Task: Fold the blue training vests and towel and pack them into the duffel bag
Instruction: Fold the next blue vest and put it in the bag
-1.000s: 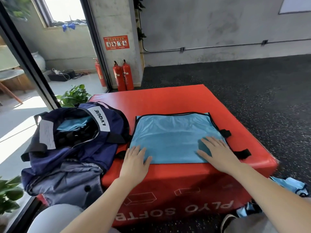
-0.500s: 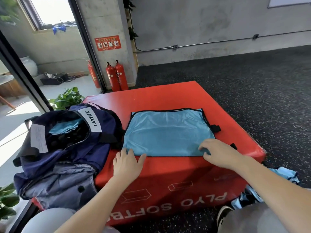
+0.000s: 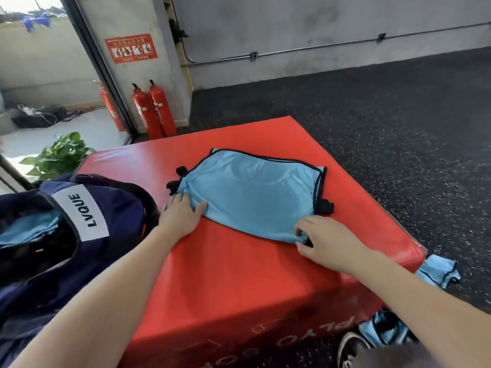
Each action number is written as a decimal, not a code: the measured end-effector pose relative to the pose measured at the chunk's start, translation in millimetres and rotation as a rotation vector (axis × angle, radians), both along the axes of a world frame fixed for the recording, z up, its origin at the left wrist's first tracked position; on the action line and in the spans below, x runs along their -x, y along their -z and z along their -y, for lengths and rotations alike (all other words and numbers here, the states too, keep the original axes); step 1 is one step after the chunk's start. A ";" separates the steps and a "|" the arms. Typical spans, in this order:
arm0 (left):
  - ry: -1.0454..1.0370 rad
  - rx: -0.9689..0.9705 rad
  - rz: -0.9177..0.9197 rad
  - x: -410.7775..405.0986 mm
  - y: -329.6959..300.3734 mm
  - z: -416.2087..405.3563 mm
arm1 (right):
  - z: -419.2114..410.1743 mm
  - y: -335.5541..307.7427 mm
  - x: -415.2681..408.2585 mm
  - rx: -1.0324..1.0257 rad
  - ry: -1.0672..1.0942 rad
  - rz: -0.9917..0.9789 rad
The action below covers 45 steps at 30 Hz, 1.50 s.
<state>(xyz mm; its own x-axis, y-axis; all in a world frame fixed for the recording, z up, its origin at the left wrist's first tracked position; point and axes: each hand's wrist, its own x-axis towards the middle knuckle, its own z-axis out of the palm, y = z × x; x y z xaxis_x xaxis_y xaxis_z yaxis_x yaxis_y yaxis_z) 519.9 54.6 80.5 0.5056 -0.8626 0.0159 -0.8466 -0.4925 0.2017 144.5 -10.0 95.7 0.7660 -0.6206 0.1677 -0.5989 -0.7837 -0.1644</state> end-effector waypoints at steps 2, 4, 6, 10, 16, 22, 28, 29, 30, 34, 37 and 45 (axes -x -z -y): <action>0.031 -0.002 0.001 -11.3 -0.5 23.1 | 7.8 0.7 -6.0 0.026 0.033 0.022; 0.063 -0.008 0.011 -20.3 -1.9 44.2 | 15.4 2.2 -10.1 0.048 0.055 0.038; 0.076 -0.024 0.042 -29.1 -2.0 61.2 | 21.5 3.5 -13.4 0.039 0.061 0.046; 0.071 -0.056 0.066 -35.1 -1.0 75.4 | 31.2 1.6 -16.2 -0.074 0.039 0.040; 0.111 0.024 0.116 -19.5 -2.3 40.9 | 34.0 -9.5 -15.9 -0.157 0.071 -0.025; 0.207 0.210 0.161 15.2 -11.7 -37.8 | 8.9 -25.3 -33.0 -0.072 0.128 -0.170; 0.173 0.310 0.101 45.1 -9.4 -129.5 | -49.0 -35.1 -82.9 -0.206 0.047 -0.141; 0.158 0.311 0.072 47.3 -8.0 -141.0 | -60.1 -34.2 -93.6 -0.241 0.031 -0.116; 0.146 0.303 0.046 48.9 -7.8 -150.2 | -71.5 -33.6 -103.7 -0.277 0.017 -0.092; 0.149 0.361 -0.061 54.3 -15.6 -180.1 | -113.2 -28.5 -140.4 -0.374 -0.050 -0.014; 0.109 0.423 -0.129 61.6 -22.0 -200.0 | -132.9 -24.1 -160.0 -0.487 -0.111 0.114; 0.139 0.425 -0.194 63.0 -17.3 -221.3 | -129.2 -31.2 -137.5 -0.550 -0.121 0.216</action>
<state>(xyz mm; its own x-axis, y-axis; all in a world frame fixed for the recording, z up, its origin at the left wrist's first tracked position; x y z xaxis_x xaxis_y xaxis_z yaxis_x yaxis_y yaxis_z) 456.9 275.9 97.8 0.4149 -0.8595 0.2986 -0.8255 -0.2175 0.5208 282.0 119.1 126.9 0.8209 -0.5710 0.0063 -0.4188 -0.6095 -0.6732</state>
